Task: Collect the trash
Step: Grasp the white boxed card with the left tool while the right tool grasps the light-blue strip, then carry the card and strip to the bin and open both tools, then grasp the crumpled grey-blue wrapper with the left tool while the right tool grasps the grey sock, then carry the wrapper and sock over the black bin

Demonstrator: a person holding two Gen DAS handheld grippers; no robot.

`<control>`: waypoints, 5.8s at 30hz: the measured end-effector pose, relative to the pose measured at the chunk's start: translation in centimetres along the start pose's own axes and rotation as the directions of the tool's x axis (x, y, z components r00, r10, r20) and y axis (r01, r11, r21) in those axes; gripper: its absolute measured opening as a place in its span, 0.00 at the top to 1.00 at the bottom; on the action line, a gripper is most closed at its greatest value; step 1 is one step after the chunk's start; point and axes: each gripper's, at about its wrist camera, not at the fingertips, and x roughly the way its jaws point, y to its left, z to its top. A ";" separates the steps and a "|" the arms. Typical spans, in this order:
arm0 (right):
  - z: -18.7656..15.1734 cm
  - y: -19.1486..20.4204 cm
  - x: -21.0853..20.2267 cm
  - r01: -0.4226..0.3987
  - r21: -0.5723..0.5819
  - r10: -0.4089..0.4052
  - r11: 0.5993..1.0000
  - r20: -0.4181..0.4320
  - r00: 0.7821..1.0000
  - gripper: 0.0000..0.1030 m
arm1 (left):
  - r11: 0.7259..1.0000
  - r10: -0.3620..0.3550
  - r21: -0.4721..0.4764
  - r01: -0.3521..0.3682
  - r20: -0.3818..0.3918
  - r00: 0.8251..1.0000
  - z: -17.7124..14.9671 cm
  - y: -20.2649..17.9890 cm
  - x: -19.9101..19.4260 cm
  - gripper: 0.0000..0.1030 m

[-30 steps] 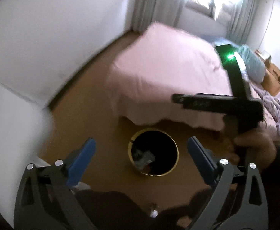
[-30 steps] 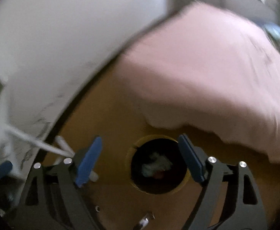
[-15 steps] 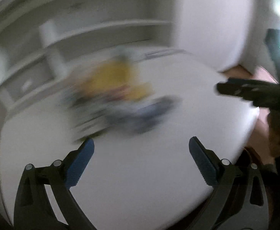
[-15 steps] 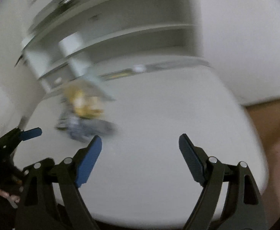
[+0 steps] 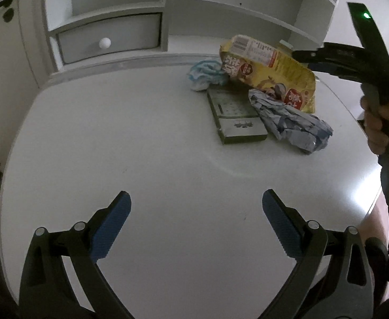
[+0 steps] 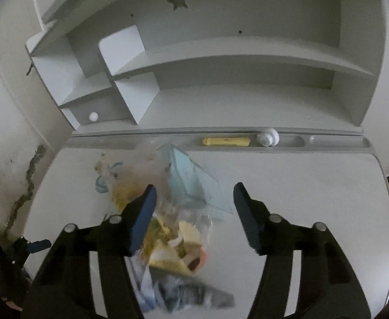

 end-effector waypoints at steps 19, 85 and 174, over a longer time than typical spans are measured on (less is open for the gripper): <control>-4.0 -3.5 -8.6 0.100 -0.012 -0.098 0.995 0.124 0.987 0.87 | 0.992 0.069 0.108 -0.067 -0.011 0.998 6.3 -5.4 7.3 0.08; -58.8 -41.7 -22.9 0.498 0.851 -0.352 0.167 -0.420 0.837 0.88 | 0.455 -0.360 0.531 0.715 -0.625 0.693 -23.7 -63.8 23.4 0.28; -20.9 -6.1 -11.3 0.060 0.009 -0.060 0.998 0.011 0.998 0.77 | 0.995 0.054 0.088 -0.052 -0.025 0.998 6.2 -11.2 5.1 0.66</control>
